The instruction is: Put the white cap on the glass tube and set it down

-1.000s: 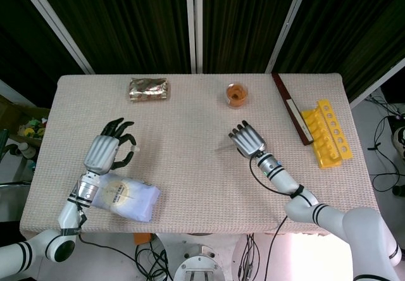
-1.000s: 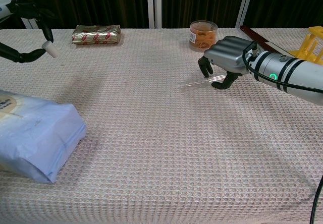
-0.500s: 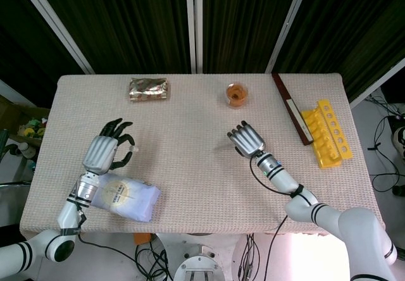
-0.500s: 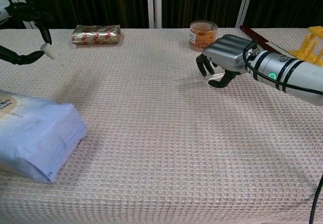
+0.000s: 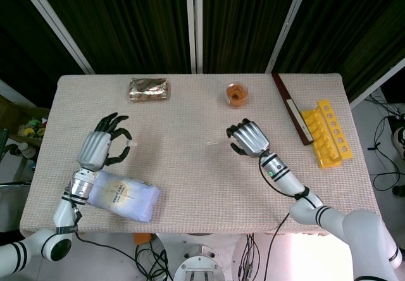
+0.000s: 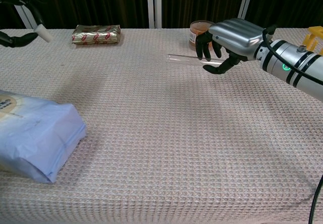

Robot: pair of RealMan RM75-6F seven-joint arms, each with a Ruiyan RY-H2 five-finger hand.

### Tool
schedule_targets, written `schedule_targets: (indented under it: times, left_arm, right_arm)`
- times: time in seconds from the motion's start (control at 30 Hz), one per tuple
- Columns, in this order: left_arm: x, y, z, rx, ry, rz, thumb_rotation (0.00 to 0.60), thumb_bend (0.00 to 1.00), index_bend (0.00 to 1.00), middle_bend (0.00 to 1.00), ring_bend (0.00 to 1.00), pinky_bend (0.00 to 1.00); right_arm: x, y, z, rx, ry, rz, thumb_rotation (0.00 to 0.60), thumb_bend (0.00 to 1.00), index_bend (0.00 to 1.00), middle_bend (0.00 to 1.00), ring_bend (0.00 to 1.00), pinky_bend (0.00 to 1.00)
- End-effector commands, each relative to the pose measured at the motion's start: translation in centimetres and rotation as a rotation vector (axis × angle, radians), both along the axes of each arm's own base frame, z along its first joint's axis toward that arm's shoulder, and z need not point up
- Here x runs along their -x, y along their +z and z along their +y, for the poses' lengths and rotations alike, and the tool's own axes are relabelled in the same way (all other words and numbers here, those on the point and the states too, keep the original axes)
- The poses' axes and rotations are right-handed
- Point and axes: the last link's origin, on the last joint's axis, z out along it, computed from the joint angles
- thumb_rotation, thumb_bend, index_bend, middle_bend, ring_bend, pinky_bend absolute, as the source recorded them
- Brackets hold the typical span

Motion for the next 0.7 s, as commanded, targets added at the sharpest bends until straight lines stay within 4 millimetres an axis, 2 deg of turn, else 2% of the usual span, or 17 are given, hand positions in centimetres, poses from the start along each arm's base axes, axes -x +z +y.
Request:
schedule_targets:
  times: [0.03,0.27,0.43,0.7]
  left_arm:
    - [-0.8,0.5,0.2,0.002,-0.006,-0.072,0.6,0.53,0.55,0.14,0.05,0.1]
    - [-4.4,0.5,0.9,0.013,-0.062,-0.293,0.6,0.53,0.55,0.15,0.05,0.1]
    - [-6.5,0.0,1.1,0.022,-0.104,-0.337,0.6,0.53,0.55,0.15,0.05,0.1]
    - [-7.7,-1.2,1.1,0.035,-0.121,-0.329,0.6,0.53,0.55,0.15,0.05,0.1]
  right_arm:
    - [-0.3,0.6,0.7,-0.013,-0.003,-0.137,0.6,0.64,0.81,0.71,0.57,0.47]
    - [-2.2,-0.9,1.4,-0.062,-0.035,-0.332,0.6,0.66,0.82,0.72,0.58,0.49]
    - [-3.9,-1.8,1.7,-0.095,-0.053,-0.462,0.6,0.67,0.82,0.72,0.58,0.49]
    - [-5.4,-2.5,1.7,-0.125,-0.063,-0.561,0.6,0.68,0.82,0.72,0.58,0.49]
